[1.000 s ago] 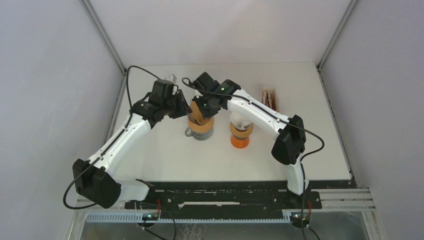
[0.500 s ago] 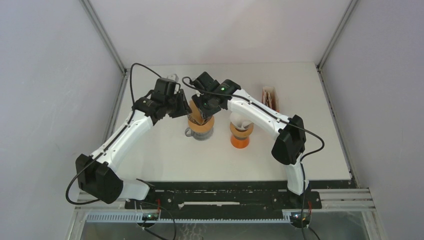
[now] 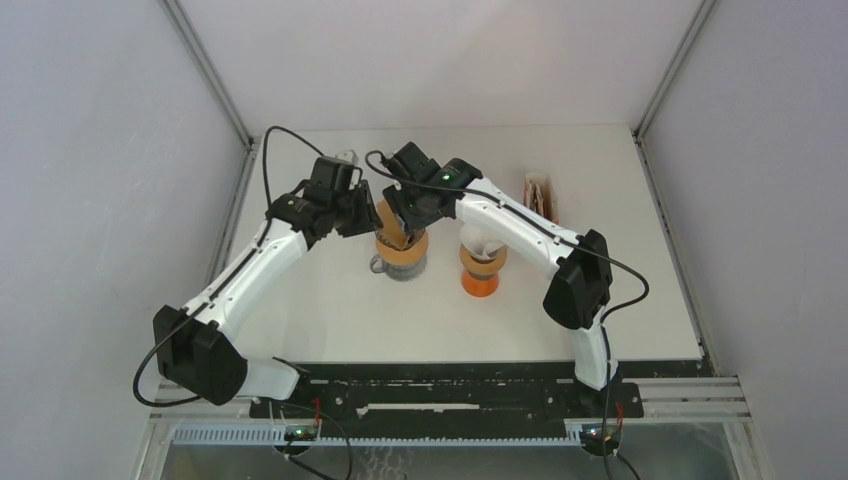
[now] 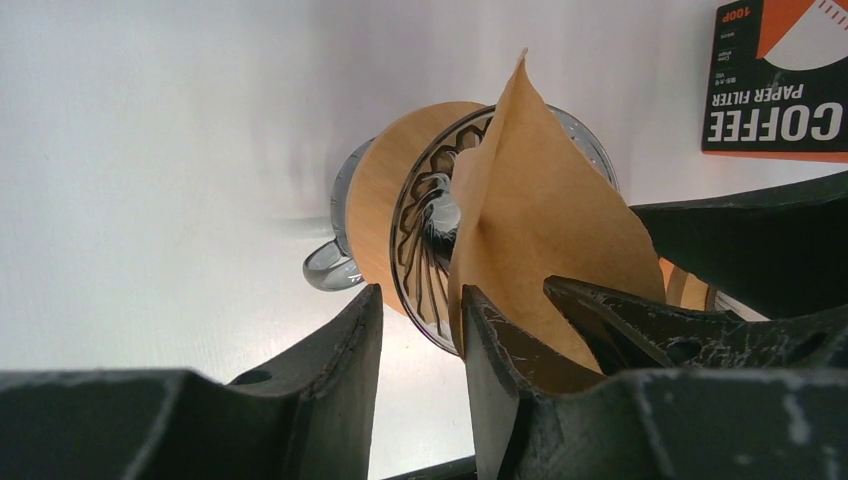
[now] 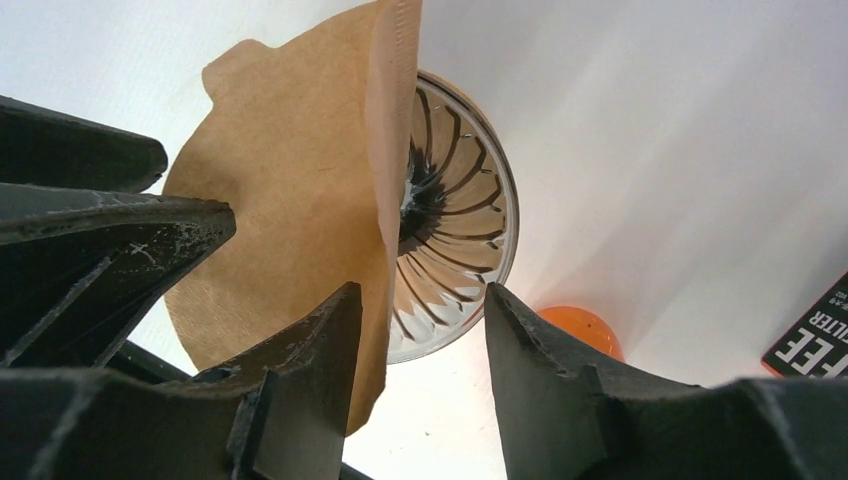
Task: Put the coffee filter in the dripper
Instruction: Place the coffee filter in the coffee dripper.
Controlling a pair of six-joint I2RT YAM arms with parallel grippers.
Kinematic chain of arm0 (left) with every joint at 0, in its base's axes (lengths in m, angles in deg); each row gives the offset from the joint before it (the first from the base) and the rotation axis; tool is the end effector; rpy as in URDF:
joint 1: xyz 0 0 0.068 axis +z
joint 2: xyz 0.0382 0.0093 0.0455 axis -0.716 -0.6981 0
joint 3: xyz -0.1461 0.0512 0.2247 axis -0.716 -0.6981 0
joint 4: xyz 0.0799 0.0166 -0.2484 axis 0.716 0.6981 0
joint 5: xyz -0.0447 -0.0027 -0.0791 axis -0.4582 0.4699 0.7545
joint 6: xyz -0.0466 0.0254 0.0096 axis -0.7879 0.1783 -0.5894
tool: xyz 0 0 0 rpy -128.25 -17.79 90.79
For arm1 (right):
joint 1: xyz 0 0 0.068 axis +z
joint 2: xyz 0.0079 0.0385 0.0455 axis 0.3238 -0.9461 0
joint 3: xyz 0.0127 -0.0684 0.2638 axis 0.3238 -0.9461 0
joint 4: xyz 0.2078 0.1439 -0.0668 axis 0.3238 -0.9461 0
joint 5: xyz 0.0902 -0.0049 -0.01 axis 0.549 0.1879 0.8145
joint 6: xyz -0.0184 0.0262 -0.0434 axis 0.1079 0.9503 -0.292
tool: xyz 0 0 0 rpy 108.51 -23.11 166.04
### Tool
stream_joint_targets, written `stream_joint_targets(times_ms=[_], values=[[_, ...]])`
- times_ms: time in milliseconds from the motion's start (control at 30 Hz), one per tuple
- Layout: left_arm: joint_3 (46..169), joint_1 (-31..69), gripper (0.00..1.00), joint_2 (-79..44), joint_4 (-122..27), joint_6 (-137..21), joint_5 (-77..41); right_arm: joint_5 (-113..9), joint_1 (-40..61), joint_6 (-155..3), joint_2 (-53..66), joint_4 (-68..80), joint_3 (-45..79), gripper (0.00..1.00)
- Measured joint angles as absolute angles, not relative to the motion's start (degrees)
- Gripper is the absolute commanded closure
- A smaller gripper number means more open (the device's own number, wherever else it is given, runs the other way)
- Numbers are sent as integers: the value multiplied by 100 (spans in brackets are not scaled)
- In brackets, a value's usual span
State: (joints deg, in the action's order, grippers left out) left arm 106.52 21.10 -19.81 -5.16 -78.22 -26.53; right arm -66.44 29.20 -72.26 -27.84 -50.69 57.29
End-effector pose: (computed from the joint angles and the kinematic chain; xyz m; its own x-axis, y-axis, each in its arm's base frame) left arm 0.2644 -0.1210 0.3211 -0.7831 -0.2137 -0.5840 0.0048 0.9370 -0.3493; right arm 0.2961 0.3238 0.3215 -0.6744 -0.4843 -0.5573 -0.5851 0.8109 0.0033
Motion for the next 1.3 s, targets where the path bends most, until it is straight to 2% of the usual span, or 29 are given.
stream_joint_targets(times_ms=[367, 1300], values=[[10652, 2108, 59, -2035, -479, -7781, -2703, -6723, 2828, -7226, -2784, -5010, 5729, 35], [10744, 2108, 57, -2300, -393, -7674, -2810, -6203, 2496, -7229, -2917, -4811, 5602, 34]])
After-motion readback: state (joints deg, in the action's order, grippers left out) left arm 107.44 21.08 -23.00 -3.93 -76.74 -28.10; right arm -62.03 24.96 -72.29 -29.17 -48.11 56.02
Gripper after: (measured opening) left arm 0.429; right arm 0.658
